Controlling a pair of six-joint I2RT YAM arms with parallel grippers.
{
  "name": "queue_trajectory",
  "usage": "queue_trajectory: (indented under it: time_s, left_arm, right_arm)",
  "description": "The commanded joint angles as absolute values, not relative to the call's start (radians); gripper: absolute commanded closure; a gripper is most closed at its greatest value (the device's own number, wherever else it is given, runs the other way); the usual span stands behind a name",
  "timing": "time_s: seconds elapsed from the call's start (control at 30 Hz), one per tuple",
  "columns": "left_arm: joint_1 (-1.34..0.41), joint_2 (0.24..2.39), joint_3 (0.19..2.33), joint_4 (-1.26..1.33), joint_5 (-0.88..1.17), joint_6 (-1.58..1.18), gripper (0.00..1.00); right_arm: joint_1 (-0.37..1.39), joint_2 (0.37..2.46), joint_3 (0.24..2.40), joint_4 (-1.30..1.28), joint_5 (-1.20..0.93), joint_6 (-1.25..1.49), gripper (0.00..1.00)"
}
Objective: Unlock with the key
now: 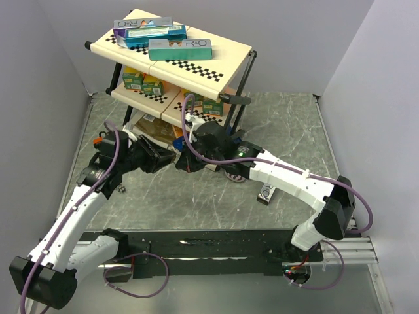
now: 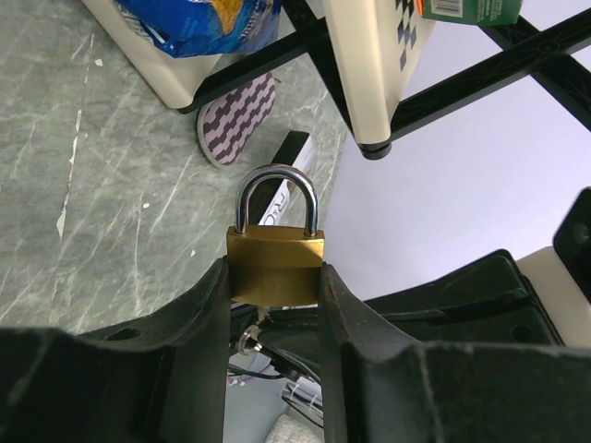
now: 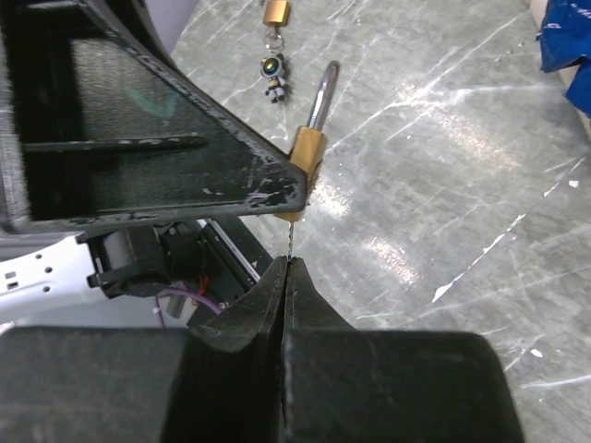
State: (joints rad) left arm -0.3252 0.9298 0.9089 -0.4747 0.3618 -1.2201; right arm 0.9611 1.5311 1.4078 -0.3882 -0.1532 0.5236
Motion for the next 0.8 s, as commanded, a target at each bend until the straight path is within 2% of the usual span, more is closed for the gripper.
queue_trajectory:
  time_s: [0.0,0.77]
  left_arm:
    - [-0.328,0.907,0.907,-0.425,0.387,-1.262,0.99]
    - [-0.328,0.896,0.905,-0.42,0.388,-1.262,0.99]
  right_arm:
    - [0.959,1.467,1.419,-0.354,-0.169,0.545,1.0]
    - [0.93,1.493,1.433,-0.341,-0.167,0.548,1.0]
